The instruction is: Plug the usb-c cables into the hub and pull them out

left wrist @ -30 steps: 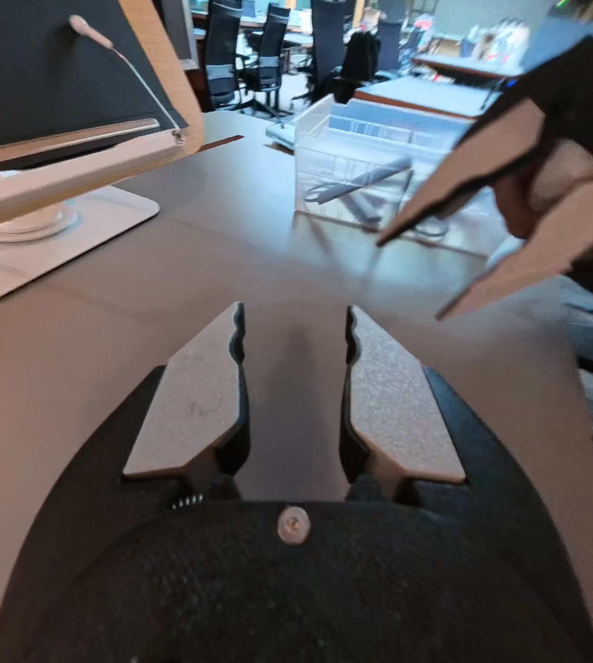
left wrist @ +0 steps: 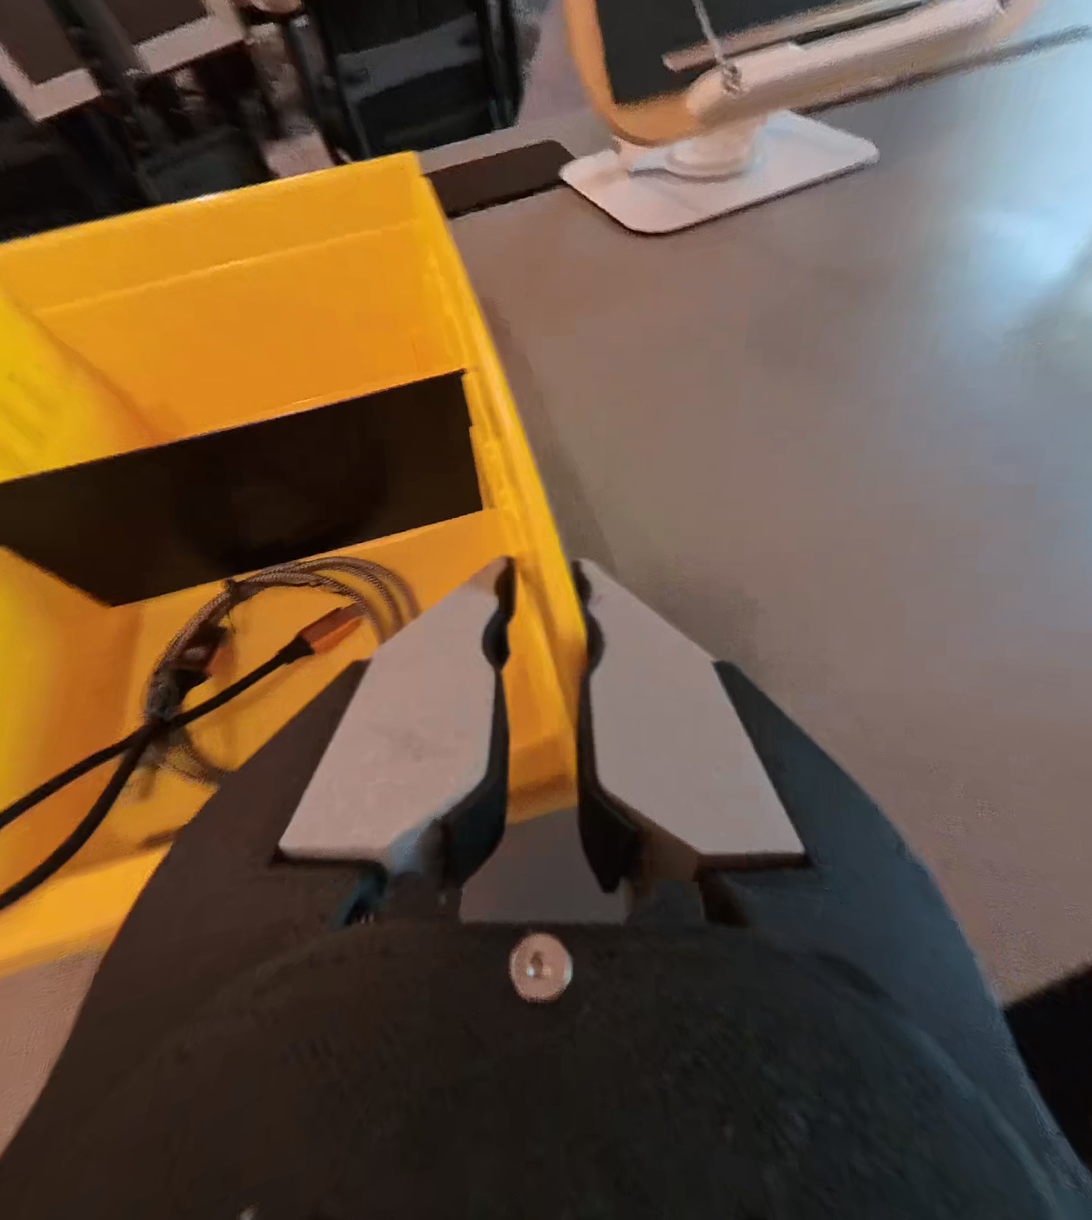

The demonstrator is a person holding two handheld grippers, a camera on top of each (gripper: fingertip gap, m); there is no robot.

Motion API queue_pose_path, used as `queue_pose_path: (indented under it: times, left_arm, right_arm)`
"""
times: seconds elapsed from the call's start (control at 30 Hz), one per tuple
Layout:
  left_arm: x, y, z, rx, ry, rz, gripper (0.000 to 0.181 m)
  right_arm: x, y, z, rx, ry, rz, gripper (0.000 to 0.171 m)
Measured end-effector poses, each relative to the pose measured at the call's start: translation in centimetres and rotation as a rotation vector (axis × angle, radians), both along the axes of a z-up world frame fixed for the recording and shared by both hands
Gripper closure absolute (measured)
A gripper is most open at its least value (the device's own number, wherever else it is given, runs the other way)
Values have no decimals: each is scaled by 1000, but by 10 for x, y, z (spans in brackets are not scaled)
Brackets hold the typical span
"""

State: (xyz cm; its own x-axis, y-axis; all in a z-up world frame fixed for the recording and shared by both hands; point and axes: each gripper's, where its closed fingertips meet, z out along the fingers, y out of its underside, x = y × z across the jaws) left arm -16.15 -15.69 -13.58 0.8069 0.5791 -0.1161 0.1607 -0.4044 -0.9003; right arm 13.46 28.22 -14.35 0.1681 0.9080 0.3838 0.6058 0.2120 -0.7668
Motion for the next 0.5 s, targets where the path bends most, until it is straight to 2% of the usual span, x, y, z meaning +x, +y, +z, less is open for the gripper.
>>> queue_pose_path:
  times: [0.03,0.07,0.1,0.17,0.23,0.3,0.43,0.5]
  left_arm:
    - [-7,-10,1,-57,60,54,165]
    - [-9,-23,-2,-144,118,65,177]
    - [-6,-32,-1,-178,160,25,176]
    - [11,-49,-1,-155,183,-109,177]
    - [30,-71,0,-121,226,-241,177]
    - [42,-88,1,-52,186,-295,178]
    - [45,-86,12,59,150,-228,178]
    - [42,-75,34,105,180,-173,178]
  right_arm:
    - [-3,0,-7,-15,-30,4,86]
    - [-3,-1,-13,-32,-54,12,97]
    - [-3,1,-14,-27,-56,11,109]
    - [5,11,-15,3,-75,-6,159]
    - [10,7,-16,-80,-67,33,158]
    - [13,3,-17,-136,-61,43,161]
    - [-2,-21,-17,-141,-77,29,160]
    - [-22,-44,-18,-138,-92,41,157]
